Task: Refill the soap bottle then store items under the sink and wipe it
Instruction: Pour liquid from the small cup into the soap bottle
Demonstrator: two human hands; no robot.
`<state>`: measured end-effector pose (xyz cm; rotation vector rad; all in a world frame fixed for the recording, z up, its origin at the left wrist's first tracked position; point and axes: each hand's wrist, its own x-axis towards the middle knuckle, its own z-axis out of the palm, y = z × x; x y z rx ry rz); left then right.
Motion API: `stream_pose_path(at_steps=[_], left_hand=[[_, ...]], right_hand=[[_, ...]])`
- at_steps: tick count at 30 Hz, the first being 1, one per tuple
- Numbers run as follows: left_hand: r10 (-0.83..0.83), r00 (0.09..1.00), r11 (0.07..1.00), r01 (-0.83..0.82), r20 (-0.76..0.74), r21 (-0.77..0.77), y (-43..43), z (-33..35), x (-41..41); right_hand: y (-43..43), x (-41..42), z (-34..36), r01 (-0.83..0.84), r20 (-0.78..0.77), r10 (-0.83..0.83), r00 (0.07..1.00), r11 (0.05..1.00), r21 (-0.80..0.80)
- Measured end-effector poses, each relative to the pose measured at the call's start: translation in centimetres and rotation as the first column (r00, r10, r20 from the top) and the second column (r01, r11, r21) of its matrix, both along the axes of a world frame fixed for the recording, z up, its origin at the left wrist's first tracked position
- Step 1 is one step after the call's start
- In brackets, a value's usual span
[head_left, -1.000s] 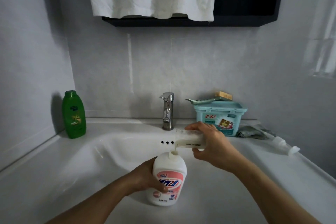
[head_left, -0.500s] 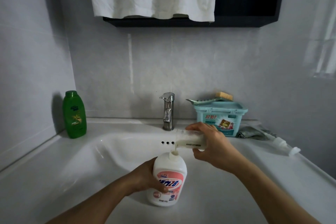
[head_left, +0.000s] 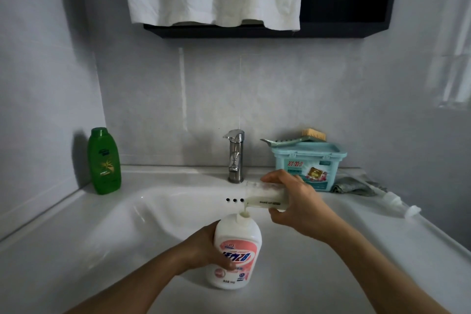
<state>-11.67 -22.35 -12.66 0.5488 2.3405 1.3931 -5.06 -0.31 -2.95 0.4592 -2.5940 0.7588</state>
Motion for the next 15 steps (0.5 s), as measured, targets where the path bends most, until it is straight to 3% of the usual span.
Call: stream_pose_path(at_steps=[15], left_hand=[[-0.005, 1.000, 1.000, 0.005, -0.003, 0.006, 0.00, -0.02, -0.05]], right_hand=[[-0.04, -0.11, -0.07, 0.014, 0.007, -0.014, 1.000, 1.000, -0.011]])
